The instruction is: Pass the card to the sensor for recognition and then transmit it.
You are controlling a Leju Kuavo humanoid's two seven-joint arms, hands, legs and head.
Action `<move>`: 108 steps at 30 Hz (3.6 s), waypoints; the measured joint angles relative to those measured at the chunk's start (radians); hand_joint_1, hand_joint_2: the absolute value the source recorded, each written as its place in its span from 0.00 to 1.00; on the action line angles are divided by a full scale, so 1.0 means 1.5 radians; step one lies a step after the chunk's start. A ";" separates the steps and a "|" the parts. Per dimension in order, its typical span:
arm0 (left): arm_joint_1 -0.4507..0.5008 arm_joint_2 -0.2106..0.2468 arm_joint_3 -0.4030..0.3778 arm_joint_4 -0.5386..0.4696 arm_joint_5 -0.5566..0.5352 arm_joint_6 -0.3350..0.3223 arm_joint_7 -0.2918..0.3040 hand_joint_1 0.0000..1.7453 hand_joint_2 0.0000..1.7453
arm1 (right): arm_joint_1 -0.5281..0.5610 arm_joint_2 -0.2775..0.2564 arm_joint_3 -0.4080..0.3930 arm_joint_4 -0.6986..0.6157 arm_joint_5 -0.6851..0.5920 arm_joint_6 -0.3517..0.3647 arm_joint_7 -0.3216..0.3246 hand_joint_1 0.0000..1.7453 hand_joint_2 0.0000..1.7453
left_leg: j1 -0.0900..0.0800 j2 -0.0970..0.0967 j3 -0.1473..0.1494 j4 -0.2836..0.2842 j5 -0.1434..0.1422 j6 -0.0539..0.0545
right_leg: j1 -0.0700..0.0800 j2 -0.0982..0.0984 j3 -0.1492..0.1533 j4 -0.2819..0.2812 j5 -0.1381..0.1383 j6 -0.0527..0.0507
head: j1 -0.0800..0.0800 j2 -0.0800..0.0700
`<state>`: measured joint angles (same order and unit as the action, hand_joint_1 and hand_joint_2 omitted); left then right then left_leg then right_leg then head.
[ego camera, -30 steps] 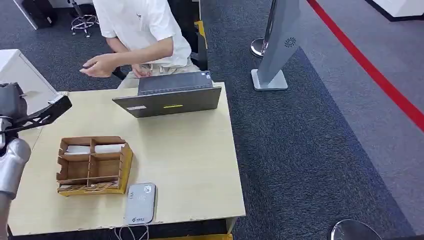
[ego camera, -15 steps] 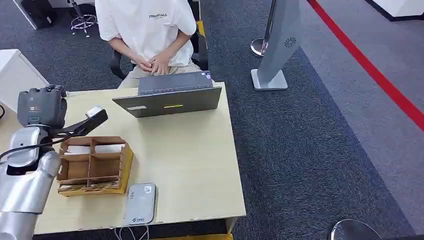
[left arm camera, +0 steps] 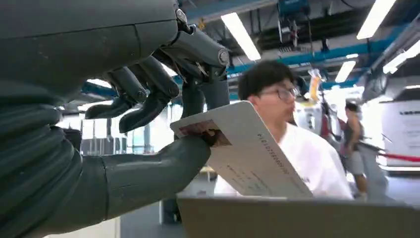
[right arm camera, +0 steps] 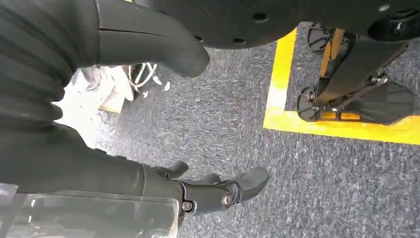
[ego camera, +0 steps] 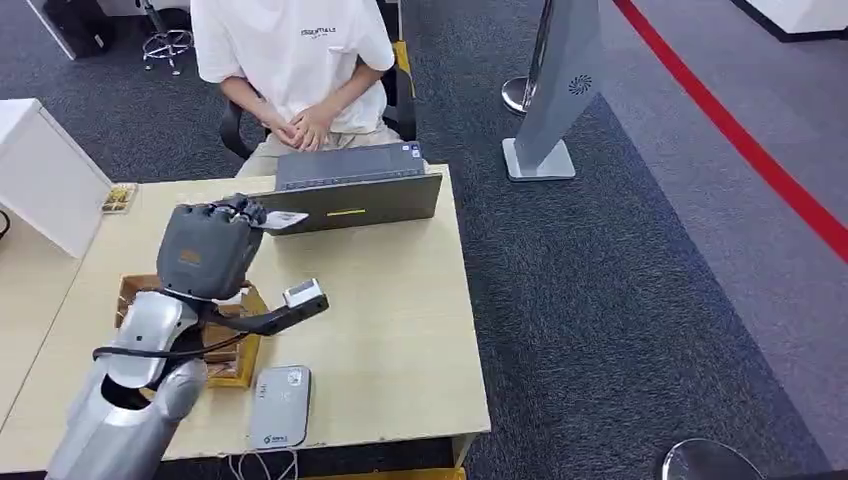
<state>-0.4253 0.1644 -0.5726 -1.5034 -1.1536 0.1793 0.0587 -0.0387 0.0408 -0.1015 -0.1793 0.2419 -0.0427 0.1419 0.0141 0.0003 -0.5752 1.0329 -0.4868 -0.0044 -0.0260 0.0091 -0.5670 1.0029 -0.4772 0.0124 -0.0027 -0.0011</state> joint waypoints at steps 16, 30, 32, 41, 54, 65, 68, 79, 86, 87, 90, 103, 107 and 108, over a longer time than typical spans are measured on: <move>0.250 0.007 -0.004 -0.028 0.005 0.067 -0.012 1.00 1.00 | 0.007 0.009 -0.026 0.000 0.001 -0.008 0.009 0.00 1.00 | 0.000 0.000 -0.001 0.000 -0.001 0.000 | 0.000 0.000 0.000 0.000 -0.001 0.000 | 0.000 0.000; 0.325 -0.015 0.013 0.041 0.015 0.094 0.006 1.00 1.00 | 0.007 0.012 -0.031 0.000 0.019 -0.008 0.009 0.00 1.00 | 0.000 -0.001 -0.001 0.000 -0.001 0.000 | 0.000 -0.001 0.000 0.000 -0.001 0.000 | 0.000 0.000; 0.325 -0.022 0.015 0.058 0.017 0.098 0.007 1.00 1.00 | 0.007 0.012 -0.031 0.000 0.020 -0.008 0.009 0.00 1.00 | 0.000 -0.001 -0.001 0.000 -0.001 0.000 | 0.000 -0.001 0.000 0.000 -0.001 0.000 | 0.000 0.000; 0.324 -0.043 0.026 0.120 0.024 0.119 0.018 1.00 1.00 | 0.007 0.012 -0.031 0.000 0.030 -0.008 0.010 0.00 1.00 | 0.000 -0.001 -0.001 0.000 -0.001 0.000 | 0.000 -0.002 0.000 0.000 -0.001 0.000 | 0.000 0.000; 0.282 -0.065 0.061 0.193 0.016 0.152 0.018 1.00 1.00 | 0.006 0.012 -0.031 0.000 0.049 -0.006 0.010 0.00 1.00 | 0.000 -0.001 0.001 0.000 -0.001 0.000 | 0.000 -0.002 0.001 0.000 -0.001 0.000 | 0.000 0.000; 0.186 -0.062 0.097 0.190 -0.070 0.157 0.012 1.00 1.00 | 0.004 0.012 -0.031 0.000 0.070 0.005 0.010 0.00 1.00 | 0.000 -0.003 0.000 0.000 0.001 0.001 | 0.000 -0.003 0.001 0.000 0.000 0.000 | 0.000 0.000; 0.129 -0.052 0.107 0.170 -0.089 0.173 0.012 1.00 1.00 | 0.003 0.012 -0.030 0.000 0.079 0.006 0.012 0.00 1.00 | 0.000 -0.003 0.000 0.000 0.001 0.001 | 0.000 -0.003 0.001 0.000 0.000 0.000 | 0.000 0.000; 0.003 -0.016 0.156 0.135 -0.137 0.299 -0.024 1.00 1.00 | 0.002 0.014 -0.022 0.000 0.106 0.017 0.017 0.00 1.00 | 0.000 -0.003 0.000 0.000 0.001 0.001 | 0.000 -0.003 0.001 0.000 0.001 0.001 | 0.000 0.000; -0.051 0.007 0.176 0.134 -0.165 0.299 -0.024 1.00 1.00 | 0.000 0.014 -0.020 0.000 0.114 0.019 0.017 0.00 1.00 | 0.000 -0.003 0.000 0.000 0.002 0.001 | 0.000 -0.003 0.001 0.000 0.001 0.001 | 0.000 0.000; -0.061 0.010 0.178 0.136 -0.170 0.298 -0.024 1.00 1.00 | 0.000 0.014 -0.020 0.000 0.114 0.020 0.017 0.00 1.00 | 0.000 -0.003 0.000 0.000 0.002 0.001 | 0.000 -0.003 0.001 0.000 0.001 0.001 | 0.000 0.000; -0.086 0.019 0.184 0.142 -0.172 0.297 -0.023 1.00 1.00 | -0.001 0.014 -0.020 0.000 0.118 0.021 0.017 0.00 1.00 | 0.000 -0.003 0.000 0.000 0.002 0.001 | 0.000 -0.003 0.001 0.000 0.001 0.001 | 0.000 0.000; -0.131 0.034 0.186 0.176 -0.184 0.296 -0.023 1.00 1.00 | -0.003 0.015 -0.019 0.000 0.120 0.026 0.017 0.00 1.00 | 0.000 -0.003 0.000 0.000 0.002 0.001 | 0.000 -0.002 0.001 0.000 0.001 0.001 | 0.000 0.000; -0.131 0.034 0.186 0.177 -0.184 0.294 -0.023 1.00 1.00 | -0.003 0.015 -0.020 0.000 0.120 0.024 0.018 0.00 1.00 | 0.000 -0.003 0.000 0.000 0.002 0.001 | 0.000 -0.002 0.001 0.000 0.001 0.001 | 0.000 0.000; -0.131 0.034 0.186 0.177 -0.184 0.293 -0.023 1.00 1.00 | -0.003 0.015 -0.020 0.000 0.120 0.024 0.018 0.00 1.00 | 0.000 -0.003 0.000 0.000 0.002 0.001 | 0.000 -0.002 0.001 0.000 0.001 0.001 | 0.000 0.000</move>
<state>-0.6217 0.2152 -0.2930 -1.2383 -1.4290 0.6191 0.0248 -0.0428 0.0629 -0.1308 -0.1797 0.4219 -0.0065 0.1686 0.0141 -0.0035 -0.5748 1.0328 -0.4843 -0.0031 -0.0260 0.0056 -0.5650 1.0032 -0.4762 0.0134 -0.0031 -0.0008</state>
